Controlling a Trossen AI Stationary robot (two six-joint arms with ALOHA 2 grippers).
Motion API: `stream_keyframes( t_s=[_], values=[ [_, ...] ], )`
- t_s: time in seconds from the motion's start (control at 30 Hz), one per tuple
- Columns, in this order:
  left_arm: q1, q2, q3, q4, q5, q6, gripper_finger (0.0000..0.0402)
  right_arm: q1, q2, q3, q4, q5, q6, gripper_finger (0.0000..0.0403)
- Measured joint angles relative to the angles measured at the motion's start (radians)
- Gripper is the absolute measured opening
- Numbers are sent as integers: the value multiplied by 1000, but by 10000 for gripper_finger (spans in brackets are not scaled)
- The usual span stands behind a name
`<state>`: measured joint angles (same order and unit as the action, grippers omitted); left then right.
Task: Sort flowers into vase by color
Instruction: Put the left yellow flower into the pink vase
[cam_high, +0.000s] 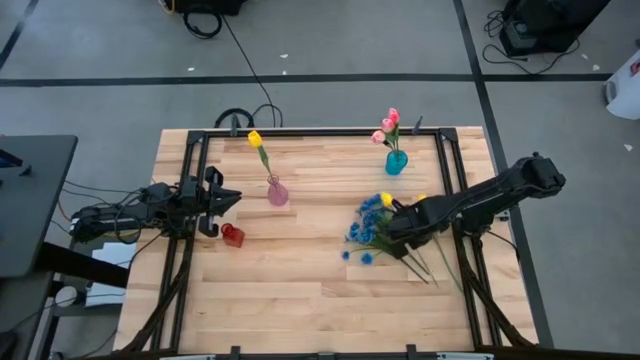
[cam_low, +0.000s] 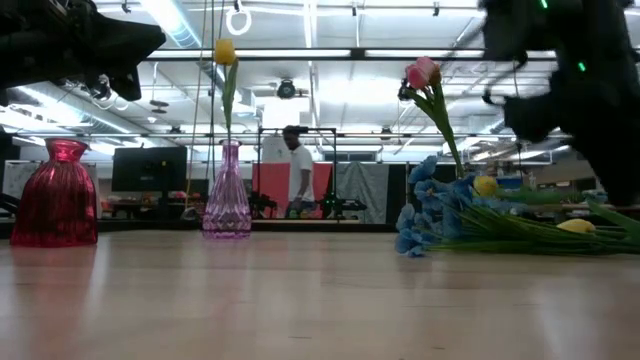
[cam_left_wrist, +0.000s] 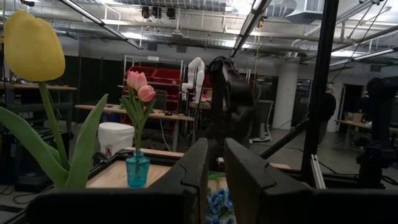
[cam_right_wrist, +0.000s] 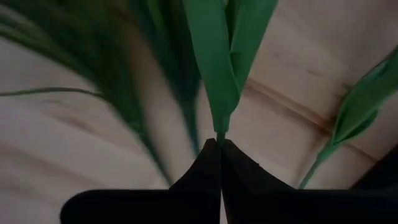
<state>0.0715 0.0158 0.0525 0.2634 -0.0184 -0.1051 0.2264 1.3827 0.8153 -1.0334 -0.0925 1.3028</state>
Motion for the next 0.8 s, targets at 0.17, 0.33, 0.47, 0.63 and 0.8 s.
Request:
stream_keyframes(
  t_s=[0.17, 0.33, 0.47, 0.63, 0.8],
  values=[
    [0, 0, 0, 0, -1, 0, 56, 7, 15, 192, -47, 96, -27, 4],
    [0, 0, 0, -2, -2, 0, 56, 23, 69, 383, -42, 208, -110, 3],
    [0, 0, 0, -5, -2, 20, 56, 23, 154, 525, -29, 252, -208, 3],
    [0, 0, 0, -5, -2, 17, 56, 20, 269, 685, 28, 259, -367, 3],
    [0, 0, 0, -7, 6, 15, 56, 5, 308, 769, 164, 283, -522, 3]
  ],
)
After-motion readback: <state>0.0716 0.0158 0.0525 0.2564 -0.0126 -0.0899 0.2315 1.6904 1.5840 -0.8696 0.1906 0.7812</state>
